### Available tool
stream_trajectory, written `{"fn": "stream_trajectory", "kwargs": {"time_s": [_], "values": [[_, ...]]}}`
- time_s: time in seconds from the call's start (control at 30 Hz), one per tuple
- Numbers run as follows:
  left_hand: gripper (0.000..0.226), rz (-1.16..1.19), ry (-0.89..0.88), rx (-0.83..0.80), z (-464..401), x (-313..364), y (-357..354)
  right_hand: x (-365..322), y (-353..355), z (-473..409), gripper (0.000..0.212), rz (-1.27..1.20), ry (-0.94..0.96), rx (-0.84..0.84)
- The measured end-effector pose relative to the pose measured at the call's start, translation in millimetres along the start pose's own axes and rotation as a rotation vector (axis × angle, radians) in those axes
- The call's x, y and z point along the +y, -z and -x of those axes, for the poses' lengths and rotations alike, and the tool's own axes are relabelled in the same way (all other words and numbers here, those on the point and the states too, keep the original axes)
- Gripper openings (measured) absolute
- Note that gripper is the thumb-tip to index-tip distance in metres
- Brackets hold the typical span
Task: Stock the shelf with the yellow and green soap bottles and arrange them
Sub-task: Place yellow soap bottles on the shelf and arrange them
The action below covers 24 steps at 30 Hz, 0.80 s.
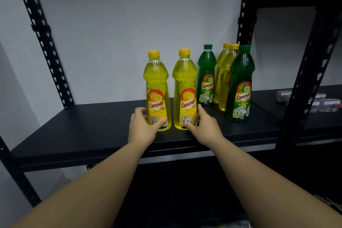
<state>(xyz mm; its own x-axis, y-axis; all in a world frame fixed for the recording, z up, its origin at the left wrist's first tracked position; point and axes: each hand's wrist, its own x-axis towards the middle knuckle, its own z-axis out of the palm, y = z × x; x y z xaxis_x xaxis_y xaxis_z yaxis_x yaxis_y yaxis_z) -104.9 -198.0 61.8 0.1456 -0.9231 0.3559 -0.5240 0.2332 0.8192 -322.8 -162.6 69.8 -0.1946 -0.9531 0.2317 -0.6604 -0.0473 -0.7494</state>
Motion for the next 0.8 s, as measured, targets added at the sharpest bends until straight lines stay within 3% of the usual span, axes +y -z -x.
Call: {"fn": "stream_trajectory", "kwargs": {"time_s": [0.1, 0.2, 0.3, 0.43, 0.57, 0.8], "values": [[0.067, -0.040, -0.106, 0.097, 13, 6, 2, 13, 13, 9, 0.106, 0.092, 0.002, 0.030], [0.048, -0.072, -0.194, -0.015, 25, 19, -6, 35, 32, 21, 0.094, 0.278, 0.028, 0.068], [0.060, -0.038, -0.156, -0.120, 34, 35, -22, 63, 47, 30, 0.088, 0.344, 0.072, 0.135], [0.077, 0.005, -0.086, -0.162, 34, 50, -46, 95, 63, 40, 0.077, 0.287, 0.095, 0.282], [0.068, 0.002, -0.047, -0.113, 27, 57, -59, 111, 65, 45, 0.064, 0.222, 0.137, 0.306], [0.057, -0.077, -0.081, -0.103, 10, 60, -86, 121, 57, 39, 0.062, 0.070, 0.107, 0.352]]}}
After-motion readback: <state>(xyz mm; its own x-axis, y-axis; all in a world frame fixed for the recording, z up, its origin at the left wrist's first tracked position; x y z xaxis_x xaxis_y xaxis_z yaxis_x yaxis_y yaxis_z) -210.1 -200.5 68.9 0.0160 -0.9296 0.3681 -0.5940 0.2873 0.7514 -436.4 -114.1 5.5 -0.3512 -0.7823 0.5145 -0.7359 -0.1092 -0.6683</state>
